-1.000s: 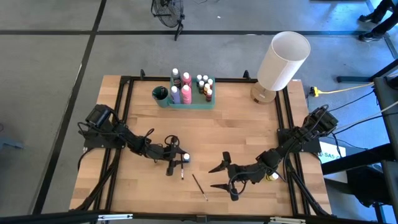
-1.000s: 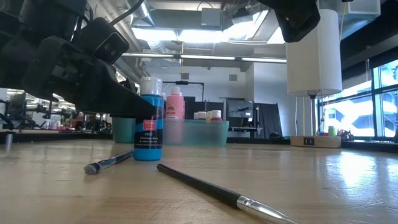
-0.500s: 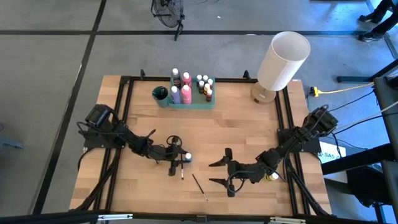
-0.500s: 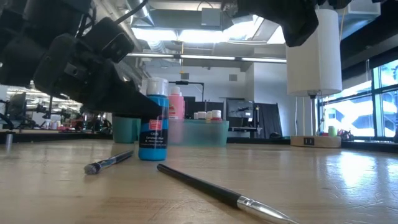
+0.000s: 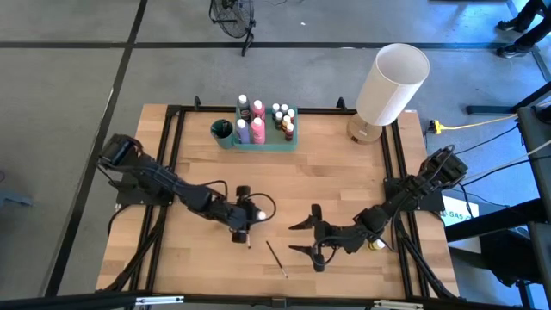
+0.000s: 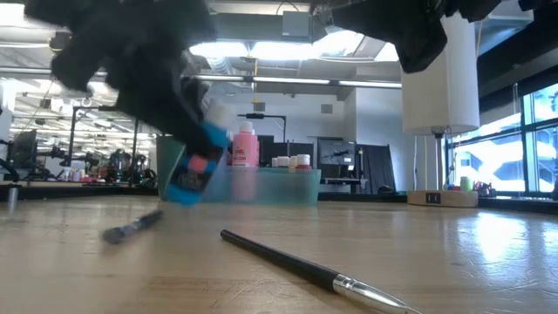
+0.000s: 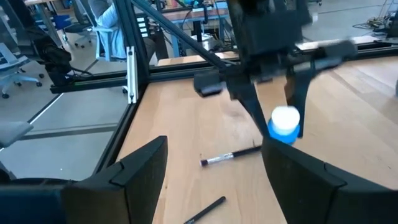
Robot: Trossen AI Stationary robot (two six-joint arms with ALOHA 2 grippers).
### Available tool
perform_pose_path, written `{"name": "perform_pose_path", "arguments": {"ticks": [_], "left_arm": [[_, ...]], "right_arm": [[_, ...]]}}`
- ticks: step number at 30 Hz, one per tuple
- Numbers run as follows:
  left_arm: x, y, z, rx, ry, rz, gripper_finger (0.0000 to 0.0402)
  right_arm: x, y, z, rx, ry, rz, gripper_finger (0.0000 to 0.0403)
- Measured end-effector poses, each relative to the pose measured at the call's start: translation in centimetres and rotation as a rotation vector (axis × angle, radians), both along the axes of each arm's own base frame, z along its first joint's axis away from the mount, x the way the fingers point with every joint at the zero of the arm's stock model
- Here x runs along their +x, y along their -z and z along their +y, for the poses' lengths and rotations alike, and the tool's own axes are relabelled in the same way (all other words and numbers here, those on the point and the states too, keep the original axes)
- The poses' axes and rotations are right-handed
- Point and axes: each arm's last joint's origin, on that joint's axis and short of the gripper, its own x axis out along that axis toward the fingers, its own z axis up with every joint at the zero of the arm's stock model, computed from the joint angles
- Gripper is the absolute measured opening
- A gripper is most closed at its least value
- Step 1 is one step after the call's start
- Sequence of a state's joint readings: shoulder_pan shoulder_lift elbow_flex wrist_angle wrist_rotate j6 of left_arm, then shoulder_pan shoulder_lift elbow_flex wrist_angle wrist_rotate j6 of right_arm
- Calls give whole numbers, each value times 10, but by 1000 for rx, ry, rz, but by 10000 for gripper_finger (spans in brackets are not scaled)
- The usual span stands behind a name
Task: Pick & Place Paint Supplies
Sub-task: Put the small blue paint bottle into the green bin
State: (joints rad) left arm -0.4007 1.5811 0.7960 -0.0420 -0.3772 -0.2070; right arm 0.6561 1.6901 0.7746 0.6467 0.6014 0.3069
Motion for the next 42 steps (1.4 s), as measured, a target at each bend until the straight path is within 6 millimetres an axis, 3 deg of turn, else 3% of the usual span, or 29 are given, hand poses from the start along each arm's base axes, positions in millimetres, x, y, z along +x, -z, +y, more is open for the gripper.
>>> {"name": "perform_pose_path", "arguments": {"ticks": [9,13,17,25,32,42], "left_arm": [[19,-49,-4,46,-28,66,150],[24,-61,-3,0,-87,49,150],[25,-62,1,-3,-104,54,150],[29,-62,11,-22,-126,66,150],[31,-63,15,-59,-121,57,150],[34,-65,16,-52,-88,35,150]], "right_arm": [[6,1,-12,4,110,-4,265],[7,0,-17,-154,191,-12,265],[7,0,-20,-262,237,-10,265],[21,-11,-27,-320,247,0,265],[38,-21,-40,-298,198,5,265],[46,-19,-55,-241,168,26,265]]}}
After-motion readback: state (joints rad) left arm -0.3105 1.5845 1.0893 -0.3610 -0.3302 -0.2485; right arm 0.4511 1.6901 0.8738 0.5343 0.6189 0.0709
